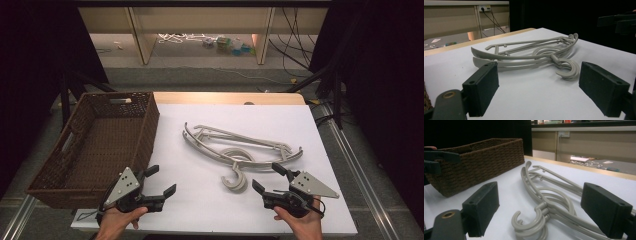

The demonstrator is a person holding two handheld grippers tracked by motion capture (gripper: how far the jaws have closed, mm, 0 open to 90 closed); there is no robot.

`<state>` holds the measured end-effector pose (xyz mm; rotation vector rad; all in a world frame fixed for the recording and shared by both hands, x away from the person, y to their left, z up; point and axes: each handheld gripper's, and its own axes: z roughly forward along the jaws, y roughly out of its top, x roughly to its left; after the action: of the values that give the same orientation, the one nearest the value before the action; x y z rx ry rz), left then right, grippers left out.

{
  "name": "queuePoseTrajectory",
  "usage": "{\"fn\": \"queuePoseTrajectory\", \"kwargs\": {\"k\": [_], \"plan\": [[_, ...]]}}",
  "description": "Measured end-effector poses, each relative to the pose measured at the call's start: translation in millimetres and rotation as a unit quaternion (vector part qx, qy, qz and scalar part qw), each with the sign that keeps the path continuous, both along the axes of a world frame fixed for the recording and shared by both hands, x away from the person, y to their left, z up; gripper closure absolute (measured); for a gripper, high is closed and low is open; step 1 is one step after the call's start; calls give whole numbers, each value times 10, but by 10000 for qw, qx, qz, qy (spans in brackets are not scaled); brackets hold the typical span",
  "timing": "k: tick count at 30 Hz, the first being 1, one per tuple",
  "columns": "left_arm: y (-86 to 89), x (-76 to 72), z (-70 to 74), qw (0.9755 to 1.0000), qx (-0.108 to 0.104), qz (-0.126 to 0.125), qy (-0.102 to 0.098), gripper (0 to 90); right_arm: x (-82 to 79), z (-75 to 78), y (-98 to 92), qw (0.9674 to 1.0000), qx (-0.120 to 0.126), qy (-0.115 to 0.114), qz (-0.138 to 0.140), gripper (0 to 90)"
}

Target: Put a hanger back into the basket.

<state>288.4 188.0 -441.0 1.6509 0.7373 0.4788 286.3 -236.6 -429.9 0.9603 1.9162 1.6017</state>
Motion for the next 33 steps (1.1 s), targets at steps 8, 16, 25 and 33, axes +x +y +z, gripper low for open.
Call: {"fn": "queuePoseTrajectory", "kwargs": {"k": [8, 16, 25, 33], "plan": [[-21, 2, -5, 10000, 1, -57, 44, 158, 43, -1, -28, 9999, -85, 37, 53, 165], [-2, -23, 7, 9999, -27, -73, 70, 159, 96, 20, -78, 9994, -321, -50, 90, 170], [-13, -26, -3, 9999, 81, -75, 38, 157, 148, 32, -94, 9960, -702, 11, 558, 188], [-20, -24, -4, 9999, 114, -104, 12, 157, 199, 66, -105, 9958, -637, 192, 631, 189]]}}
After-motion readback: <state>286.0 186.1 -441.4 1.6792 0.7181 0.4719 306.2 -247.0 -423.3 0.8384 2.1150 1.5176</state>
